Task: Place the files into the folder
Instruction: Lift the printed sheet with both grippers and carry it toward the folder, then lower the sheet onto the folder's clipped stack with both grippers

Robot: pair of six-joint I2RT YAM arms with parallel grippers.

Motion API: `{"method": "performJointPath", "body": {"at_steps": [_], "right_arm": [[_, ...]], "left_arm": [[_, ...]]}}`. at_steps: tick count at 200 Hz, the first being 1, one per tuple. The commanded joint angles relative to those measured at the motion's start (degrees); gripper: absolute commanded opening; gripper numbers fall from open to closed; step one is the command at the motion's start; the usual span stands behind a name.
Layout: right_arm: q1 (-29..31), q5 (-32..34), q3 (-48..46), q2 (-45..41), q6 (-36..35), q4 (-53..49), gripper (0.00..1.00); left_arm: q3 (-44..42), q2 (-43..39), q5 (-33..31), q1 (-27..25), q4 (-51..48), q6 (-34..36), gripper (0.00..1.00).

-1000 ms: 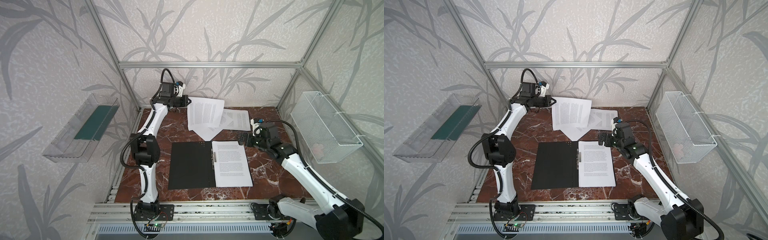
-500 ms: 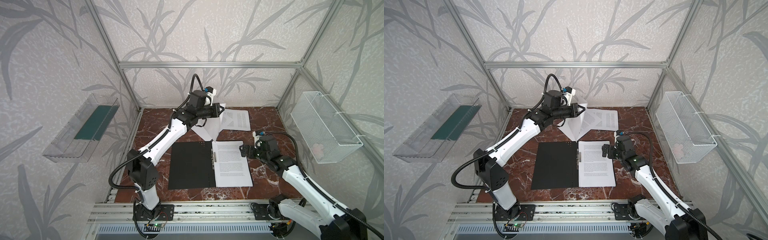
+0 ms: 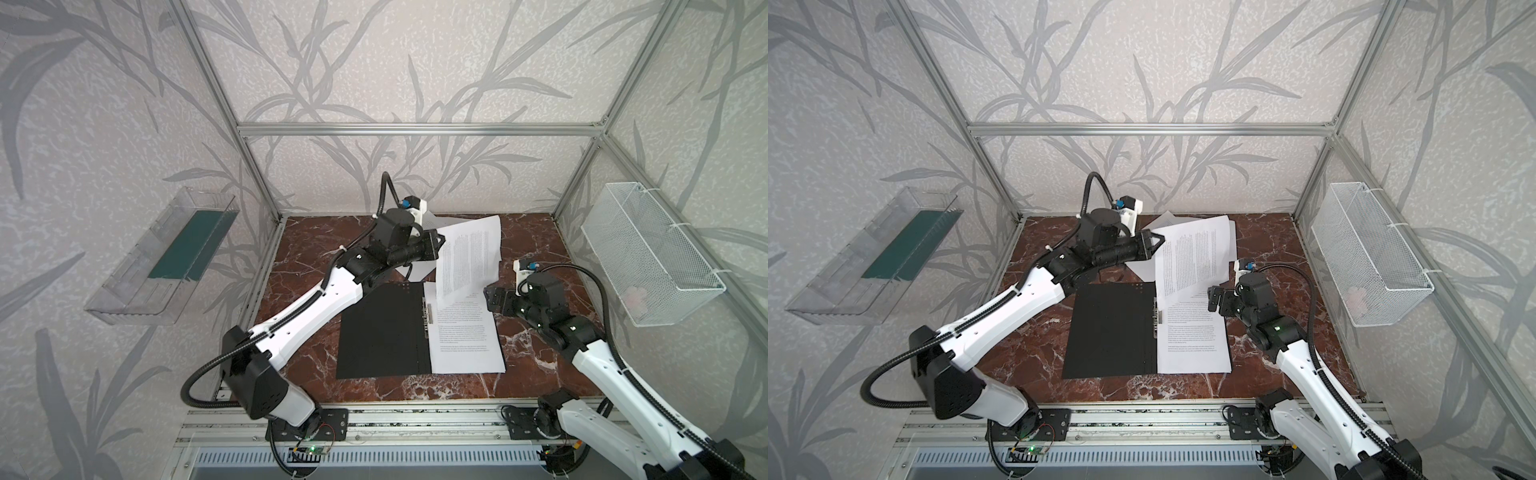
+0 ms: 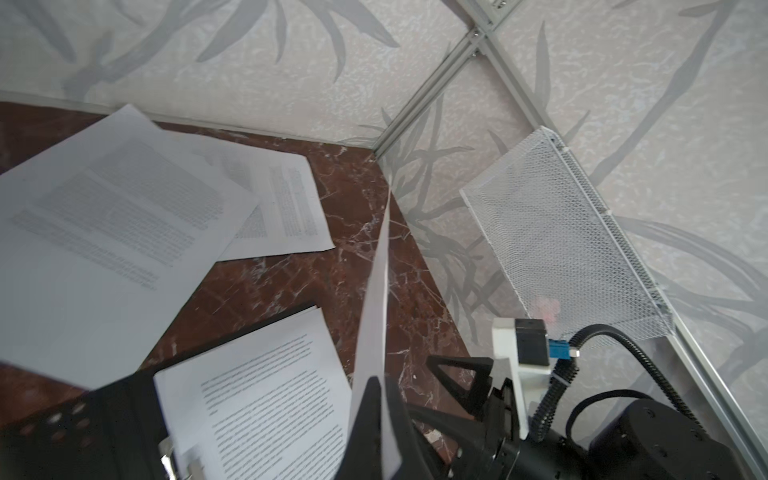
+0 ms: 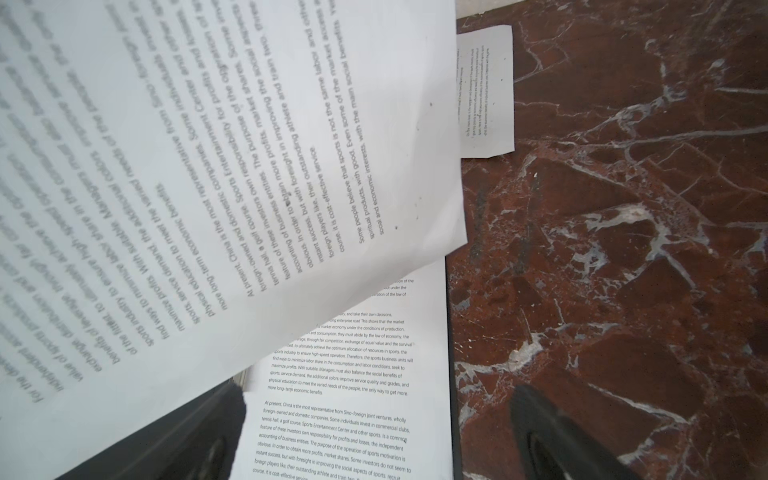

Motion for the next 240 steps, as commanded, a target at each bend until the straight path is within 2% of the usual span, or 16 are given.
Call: {"method": "performJointPath", "body": {"at_steps": [1, 33, 48, 64, 86, 136, 152, 176, 210, 240], "right_arm": [[0.1, -0.8, -0.2, -0.2, -0.6, 0.6, 0.99], [0.1, -2.4, -0.3, 0.4, -0.8, 1.0, 0.99], [0.1, -3.9, -0.2, 1.7, -0.9, 1.4, 0.99], [0.2, -7.2, 0.3, 3.8, -1.0, 2.1, 0.99], [0.7, -12.6, 1.7, 6.5, -0.9, 1.8, 0.98], [1.0, -20.3, -1.1, 7.2, 0.5, 1.4, 1.0], [1.1, -20.1, -2.0, 5.4, 0.9, -0.3, 1.0], [2.5, -20.2, -4.5, 2.6, 5.4, 1.8, 0.99], [10.0, -15.5, -8.8, 6.9, 12.3, 9.2, 0.99], [17.0, -8.6, -9.4, 11.8, 17.9, 13.5, 0.97]], "left_arm": [[-9.2, -6.0, -11.5, 0.3, 0.6, -5.3, 0.0], [-24.1, -13.7, -21.6, 0.5, 0.7, -11.0, 0.0], [-30.0, -16.3, -24.2, 0.6, -0.4, -14.3, 0.0], [-36.8, -18.1, -24.1, 0.6, 0.8, -17.7, 0.0], [-42.9, -19.2, -23.1, 0.6, 1.7, -18.3, 0.0], [-50.4, -20.3, -22.2, -1.1, 4.7, -19.4, 0.0], [-51.3, -19.3, -22.5, -1.9, 5.5, -18.9, 0.0], [-53.5, -17.2, -21.9, -2.5, 9.9, -18.0, 0.0], [-54.9, -15.7, -19.7, -3.0, 12.4, -16.8, 0.0], [-55.5, -15.3, -18.9, -4.1, 13.8, -16.3, 0.0]]}}
